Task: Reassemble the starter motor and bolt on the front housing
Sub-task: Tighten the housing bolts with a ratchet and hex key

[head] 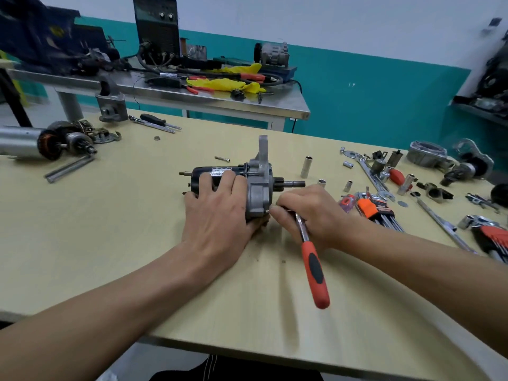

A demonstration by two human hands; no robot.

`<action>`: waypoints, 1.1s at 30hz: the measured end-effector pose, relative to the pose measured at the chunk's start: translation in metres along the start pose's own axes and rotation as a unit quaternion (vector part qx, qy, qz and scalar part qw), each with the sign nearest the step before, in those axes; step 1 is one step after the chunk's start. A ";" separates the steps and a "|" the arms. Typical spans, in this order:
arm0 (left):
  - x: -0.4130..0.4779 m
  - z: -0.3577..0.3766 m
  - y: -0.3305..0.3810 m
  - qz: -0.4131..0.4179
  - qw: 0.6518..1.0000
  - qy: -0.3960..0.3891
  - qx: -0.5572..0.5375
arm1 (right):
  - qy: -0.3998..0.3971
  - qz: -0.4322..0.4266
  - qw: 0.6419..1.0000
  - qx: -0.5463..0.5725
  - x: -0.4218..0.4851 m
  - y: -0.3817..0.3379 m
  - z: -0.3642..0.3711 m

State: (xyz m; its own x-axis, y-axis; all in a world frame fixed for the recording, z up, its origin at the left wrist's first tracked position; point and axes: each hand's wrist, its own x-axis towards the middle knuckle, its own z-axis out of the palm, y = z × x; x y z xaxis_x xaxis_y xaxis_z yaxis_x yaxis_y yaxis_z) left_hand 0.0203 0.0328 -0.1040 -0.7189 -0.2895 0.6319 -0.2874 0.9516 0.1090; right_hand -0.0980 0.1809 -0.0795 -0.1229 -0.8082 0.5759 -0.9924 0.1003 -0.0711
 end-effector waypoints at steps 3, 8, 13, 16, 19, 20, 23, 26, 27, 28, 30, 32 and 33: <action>0.001 0.000 0.001 -0.001 1.000 0.001 -0.002 | 0.010 0.239 0.952 0.191 -0.004 -0.021 0.007; 0.000 -0.001 0.000 0.003 1.000 0.000 -0.007 | -0.147 0.560 0.719 0.384 0.013 -0.029 -0.008; 0.001 -0.001 0.001 0.003 1.000 0.009 -0.012 | -0.056 0.180 0.981 0.040 0.007 -0.024 -0.010; 0.000 -0.001 0.000 0.002 1.000 0.006 -0.013 | -0.055 0.010 0.997 -0.045 0.003 -0.012 -0.014; 0.000 -0.001 0.000 0.003 1.000 0.004 -0.013 | -0.072 -0.040 0.995 -0.055 0.006 -0.006 -0.012; 0.000 -0.001 0.000 0.003 1.000 0.004 -0.013 | -0.061 -0.022 0.997 -0.040 0.006 -0.006 -0.011; 0.001 0.000 0.001 0.000 1.000 0.007 -0.009 | -0.011 0.128 0.989 0.067 0.004 -0.016 -0.001; 0.002 0.000 0.002 -0.004 1.000 0.008 -0.007 | -0.046 0.344 0.915 0.205 0.008 -0.029 -0.002; 0.001 0.000 0.002 -0.003 1.000 0.006 -0.006 | -0.059 0.417 0.868 0.264 0.012 -0.031 -0.005; 0.001 0.001 0.002 -0.002 1.000 0.006 -0.004 | -0.074 0.479 0.815 0.317 0.015 -0.032 -0.006; 0.001 0.001 0.002 -0.002 1.000 0.005 -0.003 | -0.106 0.548 0.746 0.362 0.018 -0.032 -0.009; 0.001 0.001 0.002 -0.001 1.000 0.003 -0.006 | -0.109 0.499 0.793 0.333 0.015 -0.033 -0.008; 0.001 0.000 0.001 -0.001 1.000 0.004 -0.009 | -0.083 0.407 0.869 0.268 0.011 -0.032 -0.005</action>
State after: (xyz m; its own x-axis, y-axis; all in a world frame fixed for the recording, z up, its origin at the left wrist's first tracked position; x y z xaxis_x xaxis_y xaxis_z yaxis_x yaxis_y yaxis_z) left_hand 0.0196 0.0338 -0.1035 -0.7137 -0.2914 0.6370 -0.2785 0.9524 0.1237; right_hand -0.0681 0.1718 -0.0662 -0.7385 -0.6733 0.0356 -0.4288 0.4282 -0.7955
